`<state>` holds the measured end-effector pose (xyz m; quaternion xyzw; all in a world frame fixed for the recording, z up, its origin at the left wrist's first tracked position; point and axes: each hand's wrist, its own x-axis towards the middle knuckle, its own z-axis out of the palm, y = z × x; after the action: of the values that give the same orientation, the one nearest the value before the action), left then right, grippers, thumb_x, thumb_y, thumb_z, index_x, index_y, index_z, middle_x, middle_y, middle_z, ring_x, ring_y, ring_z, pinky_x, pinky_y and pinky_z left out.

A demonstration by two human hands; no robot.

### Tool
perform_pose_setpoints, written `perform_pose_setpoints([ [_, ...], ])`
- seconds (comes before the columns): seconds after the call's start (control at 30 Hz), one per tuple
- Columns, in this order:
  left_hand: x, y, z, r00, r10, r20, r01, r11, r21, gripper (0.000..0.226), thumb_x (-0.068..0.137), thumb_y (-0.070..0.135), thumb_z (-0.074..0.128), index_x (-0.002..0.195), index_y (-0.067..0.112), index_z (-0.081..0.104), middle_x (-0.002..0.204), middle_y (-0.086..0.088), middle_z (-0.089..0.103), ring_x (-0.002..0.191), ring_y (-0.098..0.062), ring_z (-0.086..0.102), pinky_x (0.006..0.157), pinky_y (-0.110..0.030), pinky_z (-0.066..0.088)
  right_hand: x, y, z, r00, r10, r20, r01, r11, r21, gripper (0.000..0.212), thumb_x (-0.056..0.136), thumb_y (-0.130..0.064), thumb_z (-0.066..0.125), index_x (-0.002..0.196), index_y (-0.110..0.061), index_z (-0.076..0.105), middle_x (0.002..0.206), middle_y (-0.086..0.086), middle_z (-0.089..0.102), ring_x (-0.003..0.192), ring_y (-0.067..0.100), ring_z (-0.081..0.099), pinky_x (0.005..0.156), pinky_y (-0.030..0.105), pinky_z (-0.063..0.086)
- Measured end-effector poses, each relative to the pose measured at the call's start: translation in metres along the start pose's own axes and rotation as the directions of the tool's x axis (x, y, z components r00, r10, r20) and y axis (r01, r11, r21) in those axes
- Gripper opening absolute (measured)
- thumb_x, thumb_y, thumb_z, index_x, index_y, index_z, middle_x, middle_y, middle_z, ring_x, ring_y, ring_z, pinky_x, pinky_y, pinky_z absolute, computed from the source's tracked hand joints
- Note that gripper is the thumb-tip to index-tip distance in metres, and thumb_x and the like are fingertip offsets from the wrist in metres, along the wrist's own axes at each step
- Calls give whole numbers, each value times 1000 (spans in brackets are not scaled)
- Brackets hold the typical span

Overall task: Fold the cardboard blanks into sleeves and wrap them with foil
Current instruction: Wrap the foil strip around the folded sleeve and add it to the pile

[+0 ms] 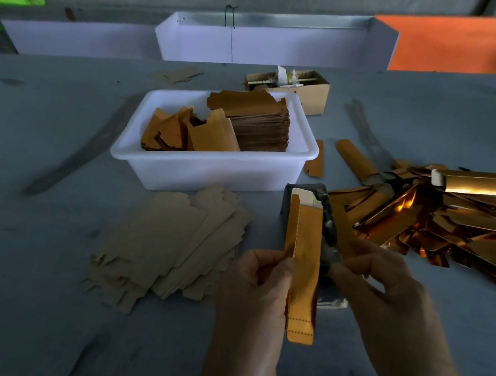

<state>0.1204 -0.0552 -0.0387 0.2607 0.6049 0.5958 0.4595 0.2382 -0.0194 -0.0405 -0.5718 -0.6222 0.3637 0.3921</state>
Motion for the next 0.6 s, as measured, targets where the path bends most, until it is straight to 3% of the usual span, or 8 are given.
perform_pose_setpoints([
  [0.13, 0, 0, 0, 1000, 16, 10, -16, 999, 31, 12, 90, 20, 61, 80, 18, 67, 74, -8, 65, 56, -11, 54, 45, -18, 41, -8, 4, 5, 998, -43, -41, 35, 984, -172, 15, 82, -20, 66, 67, -21, 62, 117, -13, 49, 99, 11, 55, 72, 22, 41],
  [0.27, -2, 0, 1, 994, 102, 24, -104, 990, 97, 9, 89, 25, 61, 82, 22, 66, 78, -7, 68, 62, -15, 59, 51, -22, 43, -10, 6, 8, 995, -70, -64, 56, 978, -203, 14, 81, -20, 67, 67, -20, 63, 120, -12, 50, 106, 11, 52, 72, 17, 39],
  [0.4, -1, 4, 4, 966, 221, 133, -245, 948, 204, 5, 89, 30, 59, 86, 29, 63, 82, 9, 68, 71, -7, 64, 58, -20, 49, -11, 8, 12, 995, -75, -69, 61, 981, -182, 10, 81, -17, 67, 72, -14, 66, 124, -7, 54, 108, 14, 54, 82, 28, 46],
  [0.47, 1, 6, 4, 954, 220, 201, -270, 923, 273, 8, 91, 30, 57, 83, 31, 59, 79, 18, 65, 67, -1, 61, 55, -15, 48, -11, 9, 13, 992, -99, -83, 80, 976, -205, 8, 82, -18, 67, 76, -12, 68, 122, -8, 54, 105, 12, 55, 77, 20, 45],
  [0.6, 7, 9, 4, 954, 184, 237, -270, 872, 409, 8, 91, 35, 55, 83, 35, 55, 76, 9, 62, 68, -2, 62, 59, -18, 52, -11, 10, 16, 980, -166, -109, 133, 956, -263, 8, 81, -19, 68, 80, -11, 68, 111, -12, 52, 92, 8, 55, 66, 7, 35],
])
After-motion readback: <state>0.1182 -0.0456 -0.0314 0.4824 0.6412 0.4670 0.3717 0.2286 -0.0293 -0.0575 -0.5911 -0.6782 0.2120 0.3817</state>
